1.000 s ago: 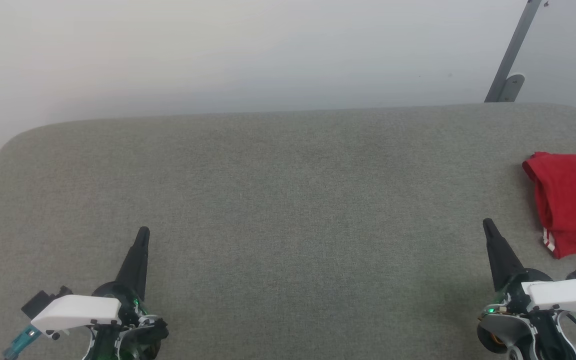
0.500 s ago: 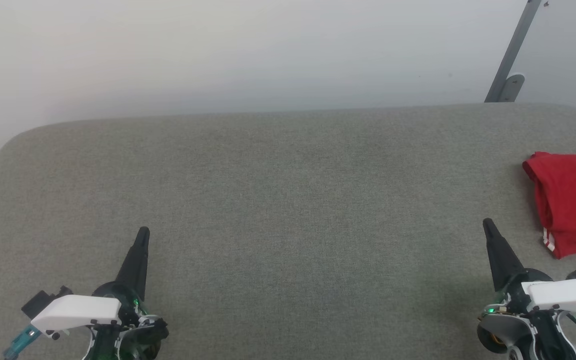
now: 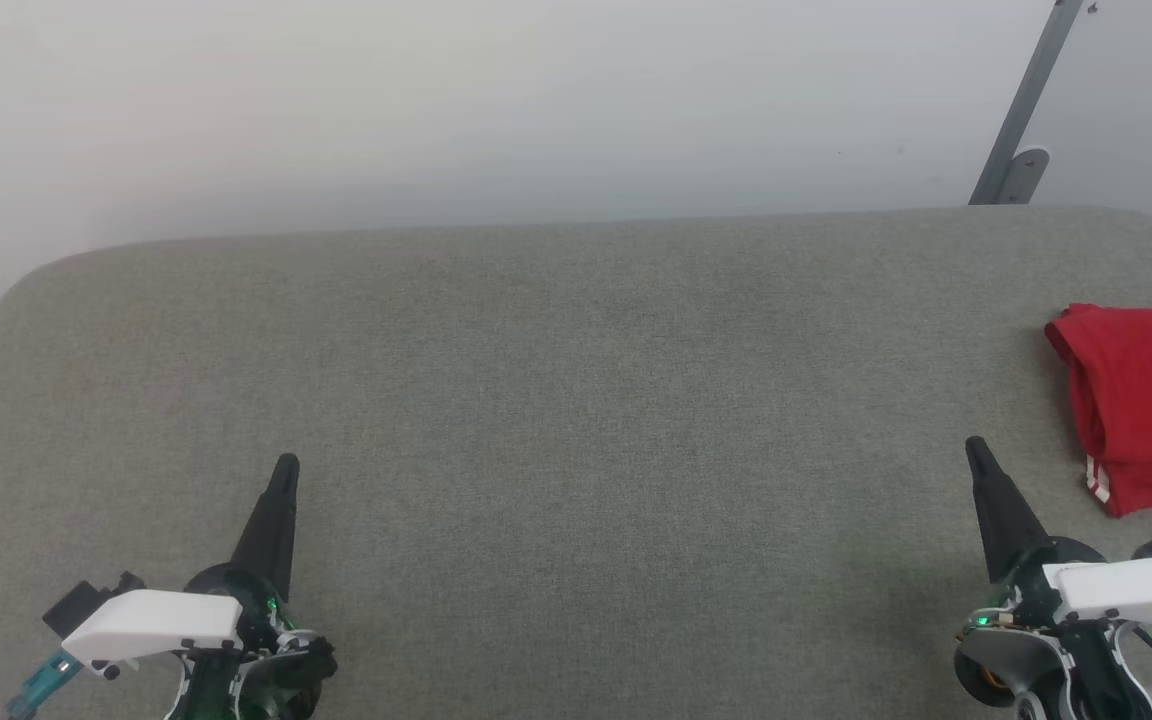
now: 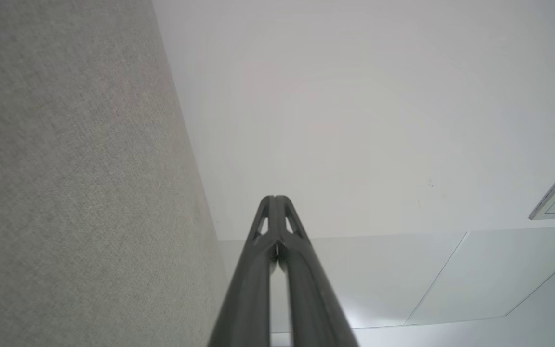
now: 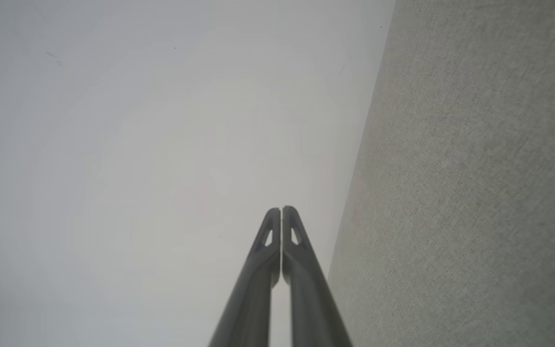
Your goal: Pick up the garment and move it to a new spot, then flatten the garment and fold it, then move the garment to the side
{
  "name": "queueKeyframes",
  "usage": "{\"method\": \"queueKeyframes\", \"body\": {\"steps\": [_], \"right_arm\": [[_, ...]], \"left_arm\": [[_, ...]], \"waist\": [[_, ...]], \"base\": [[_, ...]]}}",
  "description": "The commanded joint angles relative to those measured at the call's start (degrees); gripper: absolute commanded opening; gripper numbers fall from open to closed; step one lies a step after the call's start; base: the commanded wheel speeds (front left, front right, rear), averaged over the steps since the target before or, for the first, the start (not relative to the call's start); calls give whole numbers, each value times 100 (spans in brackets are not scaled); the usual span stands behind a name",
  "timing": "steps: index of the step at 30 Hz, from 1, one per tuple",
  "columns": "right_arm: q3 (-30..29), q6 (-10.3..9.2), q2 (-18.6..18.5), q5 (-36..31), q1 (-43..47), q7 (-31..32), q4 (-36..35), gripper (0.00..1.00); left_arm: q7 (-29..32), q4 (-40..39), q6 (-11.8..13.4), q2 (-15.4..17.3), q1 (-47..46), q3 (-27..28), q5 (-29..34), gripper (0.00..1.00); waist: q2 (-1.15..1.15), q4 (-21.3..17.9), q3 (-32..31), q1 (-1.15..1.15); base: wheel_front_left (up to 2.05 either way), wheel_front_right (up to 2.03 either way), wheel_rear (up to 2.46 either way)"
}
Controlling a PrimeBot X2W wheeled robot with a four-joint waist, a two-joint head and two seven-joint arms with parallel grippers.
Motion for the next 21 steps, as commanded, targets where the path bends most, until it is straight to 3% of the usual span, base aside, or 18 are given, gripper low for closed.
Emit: {"method": "queueKeyframes", "body": {"steps": [1, 21], "right_arm": [[-1, 0, 19, 25, -29, 14, -15, 0], [-1, 0, 19, 25, -28, 14, -15, 0]], "left_arm": [[17, -12, -15, -14, -64, 0, -19, 0], [16, -12, -14, -14, -64, -1, -19, 0]], "waist": [[0, 0, 0, 0], [0, 0, 0, 0]], "base": [[0, 0, 0], [0, 0, 0]]}}
